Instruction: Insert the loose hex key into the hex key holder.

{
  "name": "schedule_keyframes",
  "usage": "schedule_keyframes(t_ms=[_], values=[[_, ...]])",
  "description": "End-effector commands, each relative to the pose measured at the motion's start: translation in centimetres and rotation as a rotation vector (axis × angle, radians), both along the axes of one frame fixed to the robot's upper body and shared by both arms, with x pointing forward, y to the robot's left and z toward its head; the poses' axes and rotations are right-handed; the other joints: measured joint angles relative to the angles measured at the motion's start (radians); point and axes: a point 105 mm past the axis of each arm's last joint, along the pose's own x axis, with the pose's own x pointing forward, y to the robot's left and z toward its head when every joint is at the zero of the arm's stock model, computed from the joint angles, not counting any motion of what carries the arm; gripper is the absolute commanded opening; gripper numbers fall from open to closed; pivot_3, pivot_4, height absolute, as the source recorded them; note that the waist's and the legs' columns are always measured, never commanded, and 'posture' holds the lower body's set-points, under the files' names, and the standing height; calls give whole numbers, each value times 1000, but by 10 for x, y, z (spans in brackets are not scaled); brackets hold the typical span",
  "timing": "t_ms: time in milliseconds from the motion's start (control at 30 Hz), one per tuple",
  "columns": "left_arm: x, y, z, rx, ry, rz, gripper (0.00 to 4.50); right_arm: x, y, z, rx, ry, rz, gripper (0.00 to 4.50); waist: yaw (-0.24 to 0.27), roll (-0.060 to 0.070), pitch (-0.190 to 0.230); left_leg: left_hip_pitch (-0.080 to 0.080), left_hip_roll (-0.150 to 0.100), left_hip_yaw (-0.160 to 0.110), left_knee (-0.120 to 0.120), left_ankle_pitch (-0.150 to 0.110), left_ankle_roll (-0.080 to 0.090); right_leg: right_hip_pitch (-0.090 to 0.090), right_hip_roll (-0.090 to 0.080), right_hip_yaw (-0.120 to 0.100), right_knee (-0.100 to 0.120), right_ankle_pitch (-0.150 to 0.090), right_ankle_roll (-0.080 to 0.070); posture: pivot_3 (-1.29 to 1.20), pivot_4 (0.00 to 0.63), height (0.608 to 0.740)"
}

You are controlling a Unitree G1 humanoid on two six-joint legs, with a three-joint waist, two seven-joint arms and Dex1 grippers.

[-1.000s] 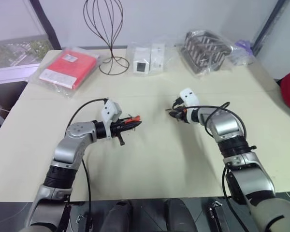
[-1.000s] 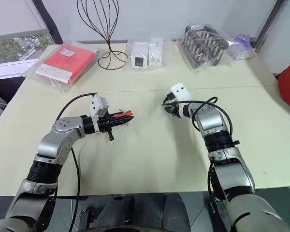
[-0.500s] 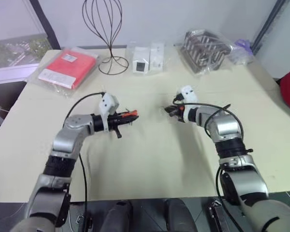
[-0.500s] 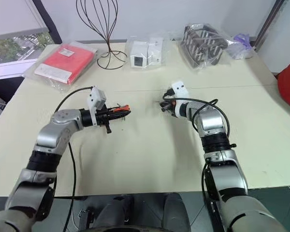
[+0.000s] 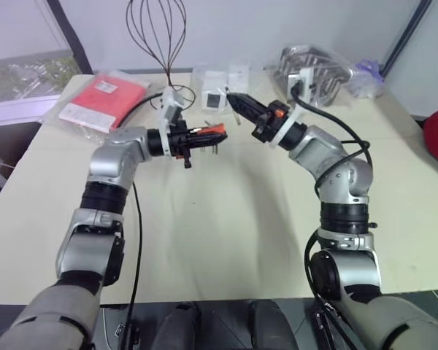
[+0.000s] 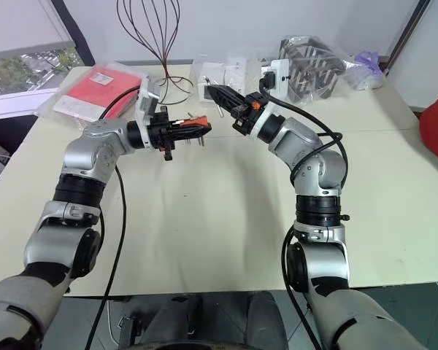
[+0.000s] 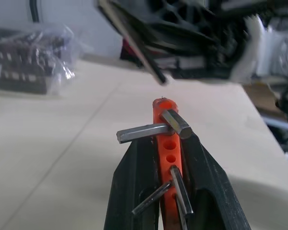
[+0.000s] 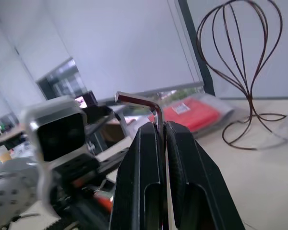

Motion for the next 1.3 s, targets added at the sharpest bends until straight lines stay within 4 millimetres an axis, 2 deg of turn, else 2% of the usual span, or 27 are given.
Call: schedule_keyframes(t_ms=[33, 300, 533, 700, 1300], values=[[-1, -7, 12, -17, -55, -37, 0, -11, 5, 21, 67, -61, 34, 44, -7, 0, 0, 0, 0, 0, 0, 0, 0, 0, 0, 0, 0, 0, 0, 0, 150, 740], [-6, -17, 10, -33, -47, -88, 0, -16, 9, 26, 105, -60, 49, 44, -17, 0, 0, 0, 0, 0, 0, 0, 0, -1, 0, 0, 0, 0, 0, 0, 150, 740], [-2, -20, 17, -68, -55, -77, 0, -17, 12, 20, 99, -43, 66, 44, -16, 0, 0, 0, 0, 0, 0, 0, 0, 0, 0, 0, 0, 0, 0, 0, 150, 740], [-7, -23, 22, -93, -50, -100, 0, -18, 13, 18, 98, -42, 72, 44, -17, 0, 0, 0, 0, 0, 0, 0, 0, -1, 0, 0, 0, 0, 0, 0, 150, 740], [-10, -18, 23, -105, -32, -77, 0, -8, 4, 11, 102, -27, 32, 44, -17, 0, 0, 0, 0, 0, 0, 0, 0, -1, 0, 0, 0, 0, 0, 0, 150, 740]])
